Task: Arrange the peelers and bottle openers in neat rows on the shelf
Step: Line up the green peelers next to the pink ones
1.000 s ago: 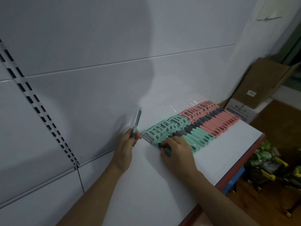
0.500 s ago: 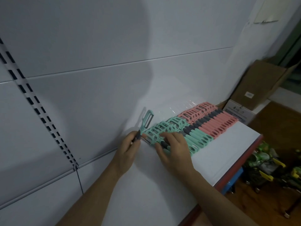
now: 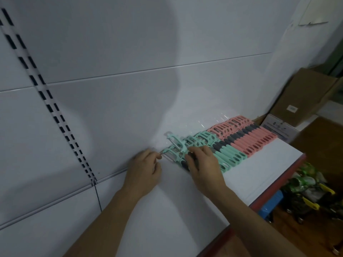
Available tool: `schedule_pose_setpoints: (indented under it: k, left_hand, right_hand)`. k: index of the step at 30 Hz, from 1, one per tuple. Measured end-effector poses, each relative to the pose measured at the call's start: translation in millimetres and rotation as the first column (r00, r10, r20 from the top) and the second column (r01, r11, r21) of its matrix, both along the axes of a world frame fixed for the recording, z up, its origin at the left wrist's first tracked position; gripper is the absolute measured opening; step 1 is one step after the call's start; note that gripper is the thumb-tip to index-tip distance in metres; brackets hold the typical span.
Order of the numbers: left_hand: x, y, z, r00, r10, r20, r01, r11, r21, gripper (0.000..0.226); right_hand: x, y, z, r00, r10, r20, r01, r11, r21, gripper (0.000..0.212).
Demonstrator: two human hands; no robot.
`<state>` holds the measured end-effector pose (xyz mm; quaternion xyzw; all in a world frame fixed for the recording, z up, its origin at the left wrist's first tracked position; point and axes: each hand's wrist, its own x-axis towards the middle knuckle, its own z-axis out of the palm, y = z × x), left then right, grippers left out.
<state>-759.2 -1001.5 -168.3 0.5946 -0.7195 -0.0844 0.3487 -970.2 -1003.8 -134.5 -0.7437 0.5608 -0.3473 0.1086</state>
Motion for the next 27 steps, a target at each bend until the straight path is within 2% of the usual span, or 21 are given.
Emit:
schedule_pose_setpoints:
  k: [1, 4, 9, 15, 27]
  left_hand:
    - [-3, 2, -3, 0.999, 0.02, 0.039, -0.021, 1.0, 0.019, 0.017]
    - [-10, 4, -7, 0.99, 0.076, 0.117, -0.081, 0.996, 0.039, 0.018]
    - [-14, 6, -8, 0.965, 0.167, 0.203, -0.173, 0.985, 0.009, 0.019]
    - [-16, 8, -4, 0.953, 0.172, 0.249, -0.186, 0.982, 0.031, 0.021]
    - [-19, 12, -4, 0.936, 0.238, 0.26, -0.257, 0.966, 0.041, 0.018]
  right_hand:
    - [0, 3, -4, 0.998, -0.01, -0.058, 0.01, 1.0, 0.008, 0.032]
    - [4, 13, -11, 0.995, 0.008, -0.102, -0.01, 1.0, -0.026, 0.043]
    - [6, 15, -14, 0.983, -0.026, -0.183, -0.01, 0.981, -0.194, 0.021]
    - [4, 12, -27, 0.988, 0.043, -0.146, -0.061, 0.99, -0.127, 0.013]
    - [8, 9, -35, 0.994, 0.043, -0.105, -0.053, 0.994, -0.1, 0.011]
